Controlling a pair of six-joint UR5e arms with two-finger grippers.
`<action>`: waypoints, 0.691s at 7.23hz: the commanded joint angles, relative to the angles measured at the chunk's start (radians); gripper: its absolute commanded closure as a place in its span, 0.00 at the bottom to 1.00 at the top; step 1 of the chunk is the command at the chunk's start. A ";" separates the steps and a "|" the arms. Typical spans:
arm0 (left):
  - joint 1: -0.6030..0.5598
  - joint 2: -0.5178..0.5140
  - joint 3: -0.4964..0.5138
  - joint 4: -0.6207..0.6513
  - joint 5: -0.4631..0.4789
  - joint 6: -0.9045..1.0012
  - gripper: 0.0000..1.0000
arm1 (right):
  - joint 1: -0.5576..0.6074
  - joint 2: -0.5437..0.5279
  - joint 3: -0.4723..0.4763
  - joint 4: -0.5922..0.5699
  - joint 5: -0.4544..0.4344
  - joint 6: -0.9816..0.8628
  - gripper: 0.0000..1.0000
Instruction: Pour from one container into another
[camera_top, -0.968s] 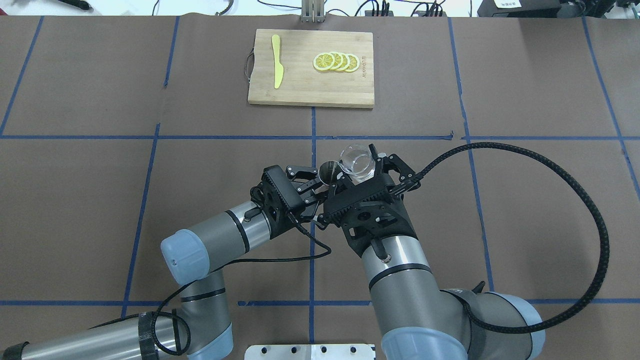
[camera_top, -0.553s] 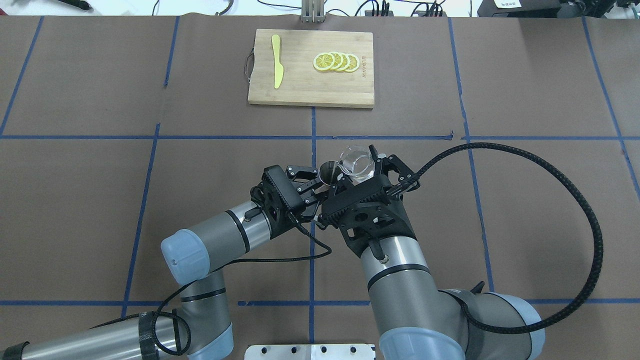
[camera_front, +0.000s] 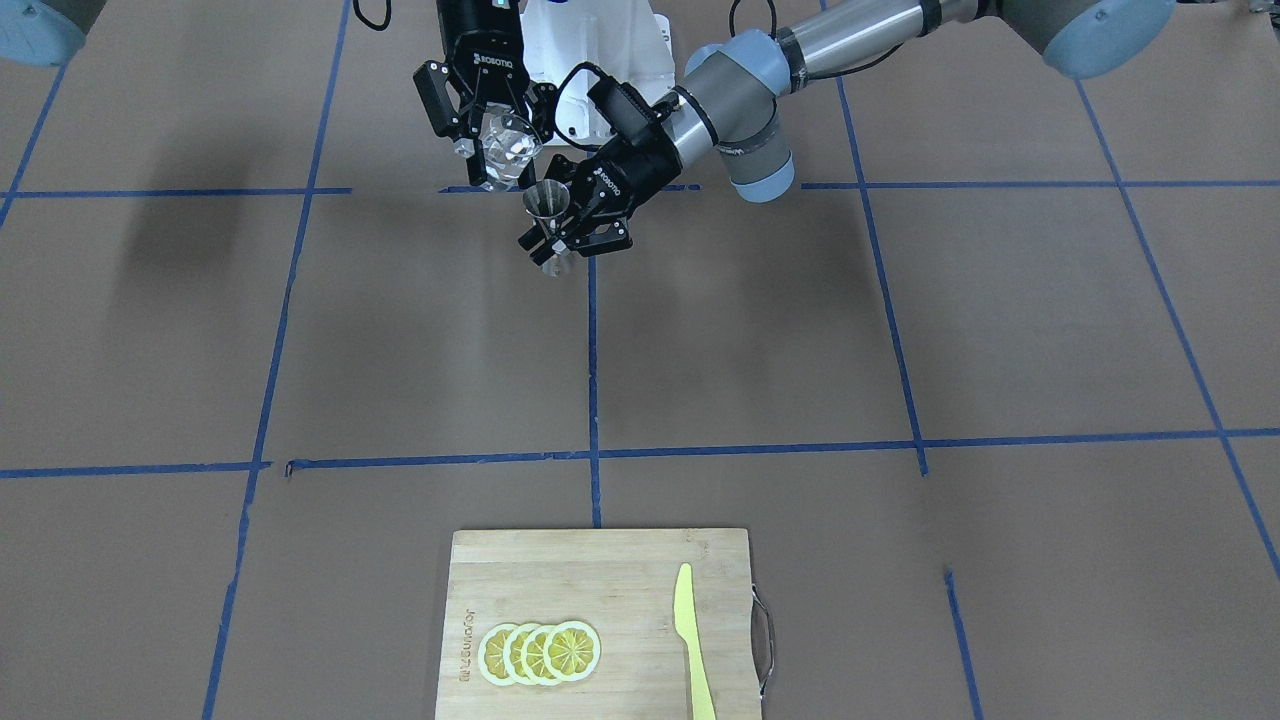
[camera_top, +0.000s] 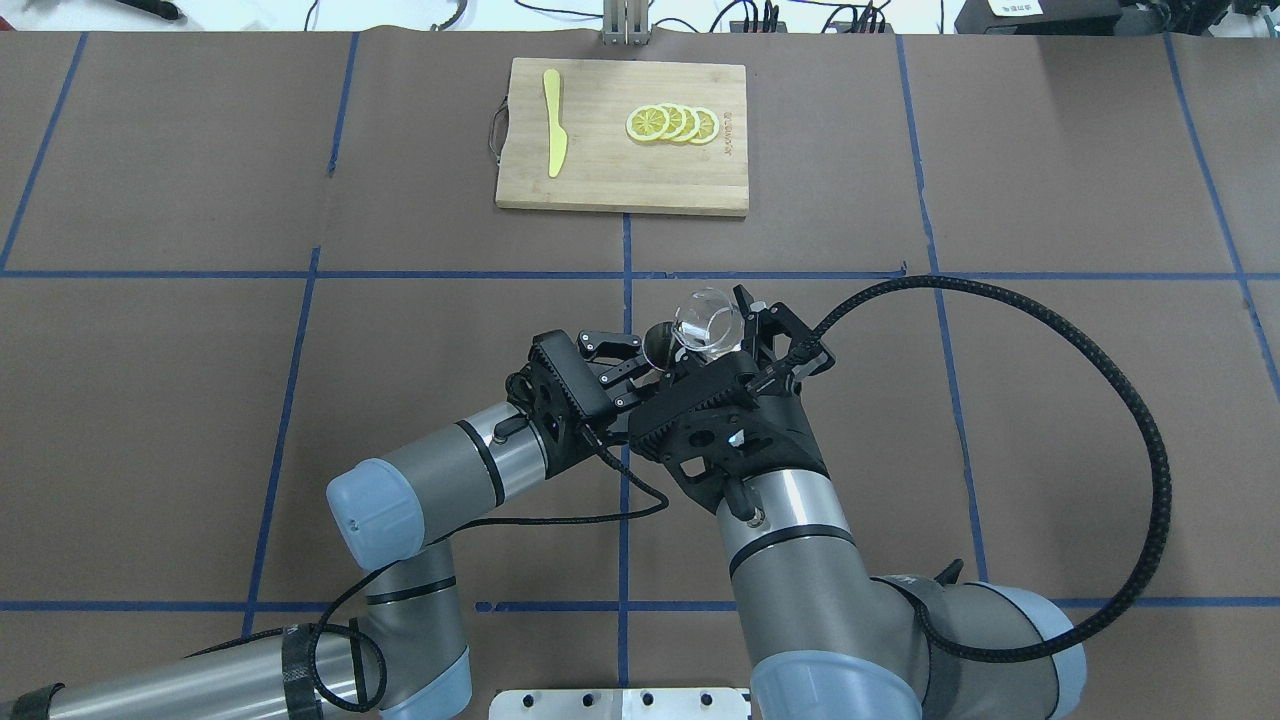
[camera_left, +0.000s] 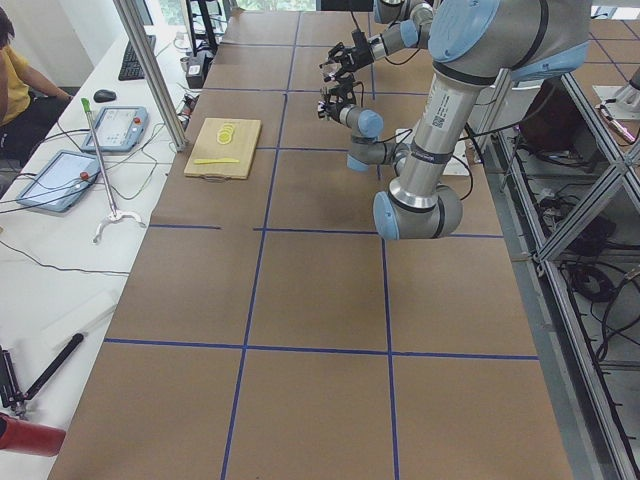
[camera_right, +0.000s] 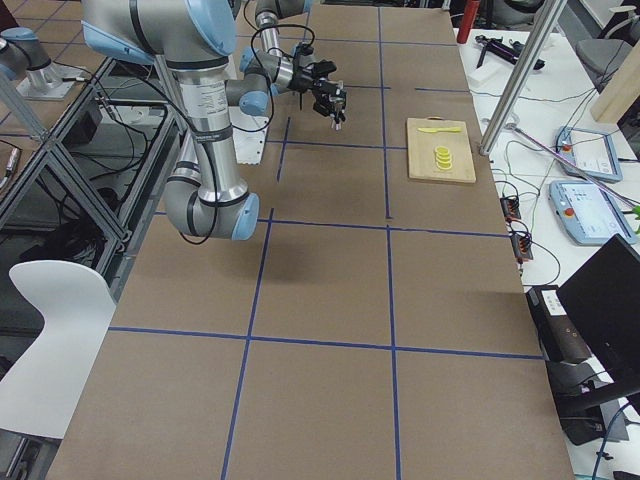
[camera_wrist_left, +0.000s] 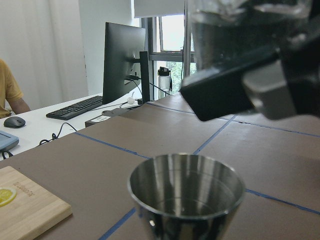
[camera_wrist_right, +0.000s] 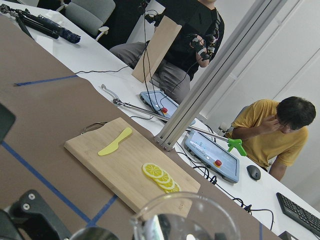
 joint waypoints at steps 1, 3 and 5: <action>0.000 -0.001 0.000 0.002 0.000 0.000 1.00 | 0.001 0.006 0.007 -0.059 -0.023 -0.040 1.00; 0.002 -0.001 0.000 0.000 0.000 0.000 1.00 | 0.001 0.007 0.007 -0.063 -0.031 -0.063 1.00; 0.000 -0.001 0.000 0.002 0.000 0.000 1.00 | 0.001 0.009 0.009 -0.064 -0.038 -0.084 1.00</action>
